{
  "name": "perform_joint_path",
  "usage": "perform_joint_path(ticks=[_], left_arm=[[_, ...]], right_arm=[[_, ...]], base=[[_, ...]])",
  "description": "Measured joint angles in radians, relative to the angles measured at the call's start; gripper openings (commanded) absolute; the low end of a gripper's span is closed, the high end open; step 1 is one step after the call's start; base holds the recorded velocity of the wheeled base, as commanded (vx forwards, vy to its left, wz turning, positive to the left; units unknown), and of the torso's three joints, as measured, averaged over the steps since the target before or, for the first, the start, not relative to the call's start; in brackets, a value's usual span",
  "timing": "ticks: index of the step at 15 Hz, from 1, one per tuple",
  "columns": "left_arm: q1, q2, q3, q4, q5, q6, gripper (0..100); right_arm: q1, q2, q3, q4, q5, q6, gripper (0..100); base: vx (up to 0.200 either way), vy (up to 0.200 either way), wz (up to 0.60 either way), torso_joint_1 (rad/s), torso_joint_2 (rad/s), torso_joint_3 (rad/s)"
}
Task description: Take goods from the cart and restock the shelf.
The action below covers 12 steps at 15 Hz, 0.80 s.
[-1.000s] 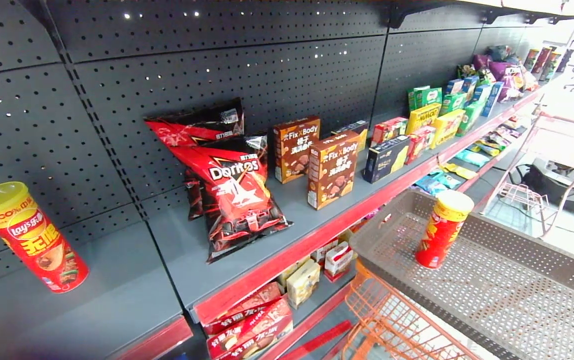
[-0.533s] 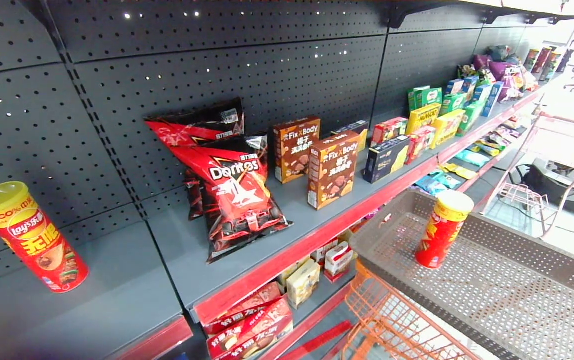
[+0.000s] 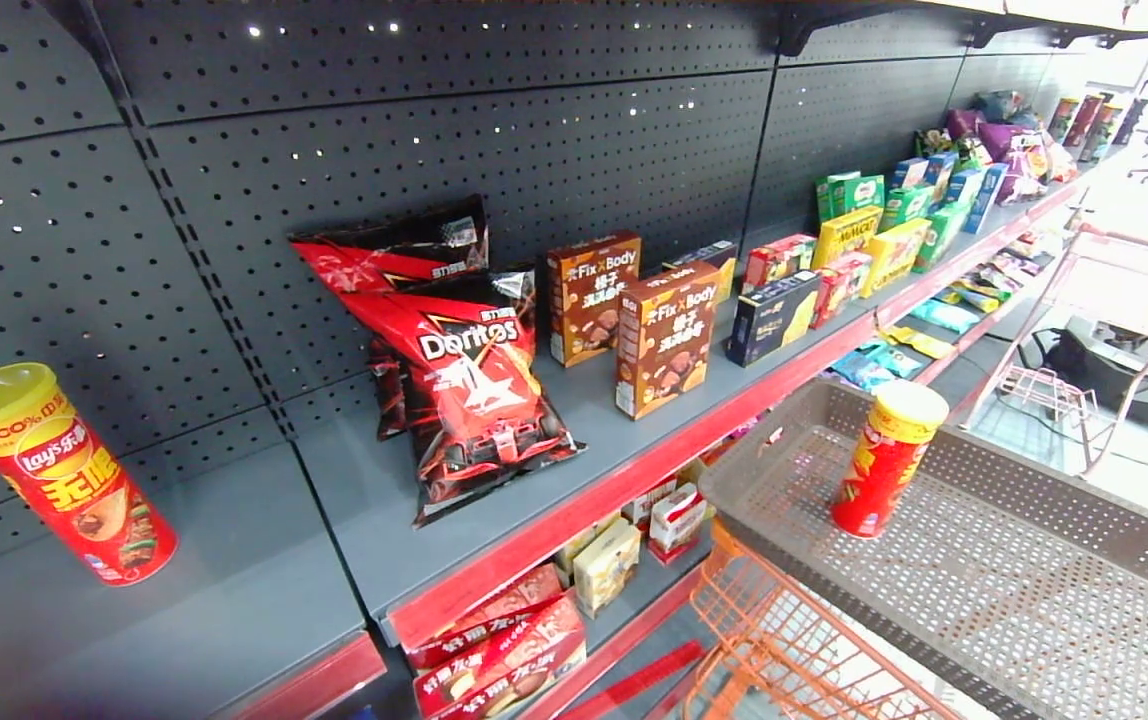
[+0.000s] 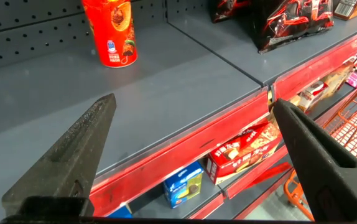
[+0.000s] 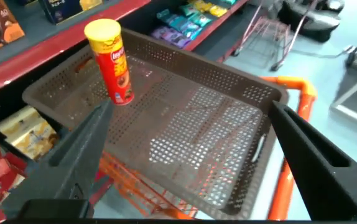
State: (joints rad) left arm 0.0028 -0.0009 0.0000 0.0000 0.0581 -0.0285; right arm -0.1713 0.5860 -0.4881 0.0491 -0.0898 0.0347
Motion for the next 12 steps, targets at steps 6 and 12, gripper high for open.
perform_joint_path(ticks=[6,12], left_arm=[[0.000,0.000,0.000,0.000,0.000,0.000,100],[0.000,0.000,0.000,0.000,0.000,0.000,100]], right_arm=[[0.070,0.288,0.042,-0.270,-0.003,-0.002,100],[0.025,0.638,0.097,-0.518,0.150,-0.090,100]], base=[[0.000,0.000,0.00,0.000,0.00,0.000],[0.000,0.000,0.00,0.000,0.00,0.000]])
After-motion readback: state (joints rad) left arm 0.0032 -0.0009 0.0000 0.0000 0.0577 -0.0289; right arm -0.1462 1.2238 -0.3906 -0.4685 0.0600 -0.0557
